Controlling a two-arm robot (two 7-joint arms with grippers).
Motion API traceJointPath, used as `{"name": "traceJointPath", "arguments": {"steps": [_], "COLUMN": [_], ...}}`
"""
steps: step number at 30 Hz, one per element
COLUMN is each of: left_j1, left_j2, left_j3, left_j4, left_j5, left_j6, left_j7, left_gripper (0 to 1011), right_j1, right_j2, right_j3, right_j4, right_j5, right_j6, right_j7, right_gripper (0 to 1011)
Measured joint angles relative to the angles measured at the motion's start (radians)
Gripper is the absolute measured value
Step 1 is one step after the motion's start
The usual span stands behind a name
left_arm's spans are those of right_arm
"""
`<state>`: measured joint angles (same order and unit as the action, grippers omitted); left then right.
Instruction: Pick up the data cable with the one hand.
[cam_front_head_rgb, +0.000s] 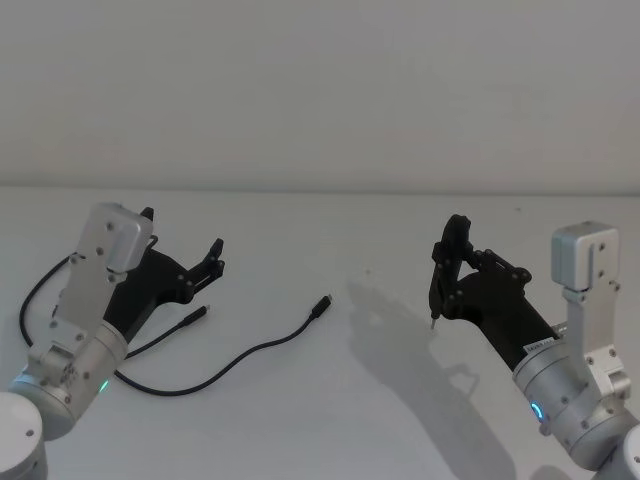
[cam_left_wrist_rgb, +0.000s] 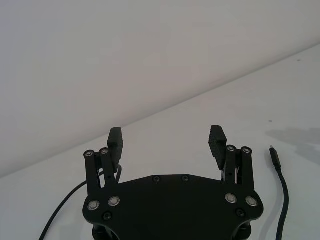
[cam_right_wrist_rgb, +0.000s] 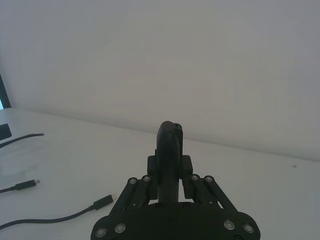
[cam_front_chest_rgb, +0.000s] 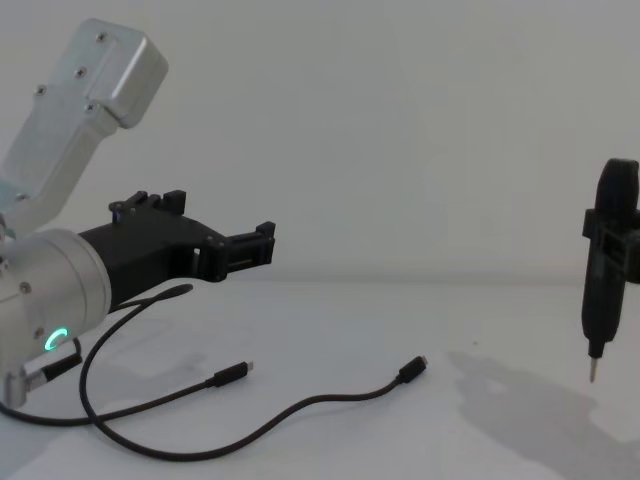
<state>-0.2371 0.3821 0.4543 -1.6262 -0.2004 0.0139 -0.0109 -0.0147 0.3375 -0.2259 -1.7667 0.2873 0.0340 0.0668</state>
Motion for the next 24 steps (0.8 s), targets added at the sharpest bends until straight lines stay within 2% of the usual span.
{"name": "traceJointPath", "arguments": {"steps": [24], "left_j1": [0.000], "left_j2": [0.000], "left_j3": [0.000], "left_j4": [0.000], "left_j5": [0.000], "left_j6": [0.000], "left_j7": [0.000], "left_gripper": [1001], "right_j1": [0.000], "right_j2": [0.000], "right_j3": [0.000], "right_j4": [0.000], "right_j5": [0.000], "right_j6": [0.000], "right_j7": [0.000], "right_gripper": [275]}}
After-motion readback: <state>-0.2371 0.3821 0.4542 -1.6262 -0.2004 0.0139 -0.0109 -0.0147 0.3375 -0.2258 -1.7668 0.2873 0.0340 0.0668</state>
